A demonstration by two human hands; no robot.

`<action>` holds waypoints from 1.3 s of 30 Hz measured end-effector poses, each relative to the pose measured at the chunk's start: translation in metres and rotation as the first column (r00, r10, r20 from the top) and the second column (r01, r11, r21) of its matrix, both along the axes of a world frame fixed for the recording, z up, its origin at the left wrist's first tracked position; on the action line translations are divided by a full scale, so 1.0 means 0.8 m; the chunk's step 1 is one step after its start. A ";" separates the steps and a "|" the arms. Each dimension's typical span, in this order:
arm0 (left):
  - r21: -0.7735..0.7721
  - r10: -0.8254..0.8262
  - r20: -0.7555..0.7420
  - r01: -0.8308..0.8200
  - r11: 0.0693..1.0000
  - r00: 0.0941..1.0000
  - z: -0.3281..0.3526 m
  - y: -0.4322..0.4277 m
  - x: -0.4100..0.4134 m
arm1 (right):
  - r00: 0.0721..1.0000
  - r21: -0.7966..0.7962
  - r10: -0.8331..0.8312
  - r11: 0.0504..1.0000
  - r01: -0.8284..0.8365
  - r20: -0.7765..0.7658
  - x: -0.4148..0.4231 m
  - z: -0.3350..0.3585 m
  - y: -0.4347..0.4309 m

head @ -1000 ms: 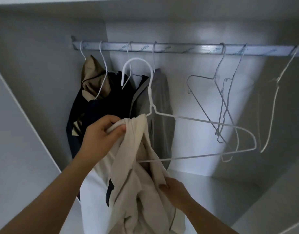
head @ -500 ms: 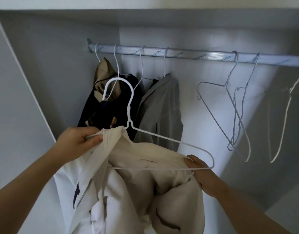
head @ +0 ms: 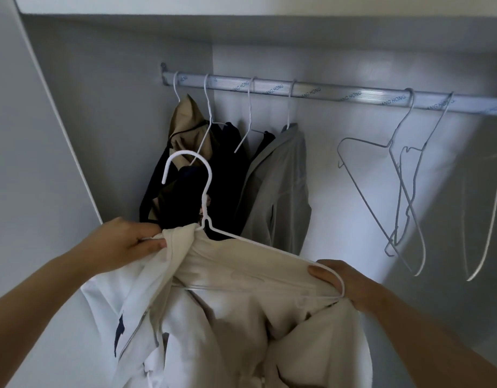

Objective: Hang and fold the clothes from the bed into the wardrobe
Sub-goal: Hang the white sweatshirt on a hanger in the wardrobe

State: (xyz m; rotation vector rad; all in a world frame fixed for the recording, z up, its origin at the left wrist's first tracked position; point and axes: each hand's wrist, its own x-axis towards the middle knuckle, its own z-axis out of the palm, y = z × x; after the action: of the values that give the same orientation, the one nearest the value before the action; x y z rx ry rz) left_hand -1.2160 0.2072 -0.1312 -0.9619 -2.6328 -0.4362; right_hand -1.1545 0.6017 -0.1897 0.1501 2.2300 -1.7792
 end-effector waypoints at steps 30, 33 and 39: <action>0.452 0.268 -0.056 -0.214 0.866 0.962 0.011 0.106 0.025 | 0.526 0.406 0.034 0.678 0.613 -0.850 -0.012 0.086 -0.062; 0.460 0.194 -0.052 -0.149 0.875 0.980 0.010 0.113 0.029 | 0.822 0.558 0.031 0.748 0.359 -0.569 -0.010 0.066 -0.066; 0.603 -0.127 0.176 -0.005 0.797 0.976 0.010 0.116 0.032 | 0.769 0.437 -0.214 0.718 0.542 -0.602 -0.011 0.048 -0.052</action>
State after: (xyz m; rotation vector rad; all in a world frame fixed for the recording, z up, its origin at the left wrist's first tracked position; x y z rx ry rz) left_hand -1.1903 0.2998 -0.1235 -0.8095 -2.3616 -1.3615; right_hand -1.1633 0.5599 -0.1511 0.3367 3.3367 -1.3007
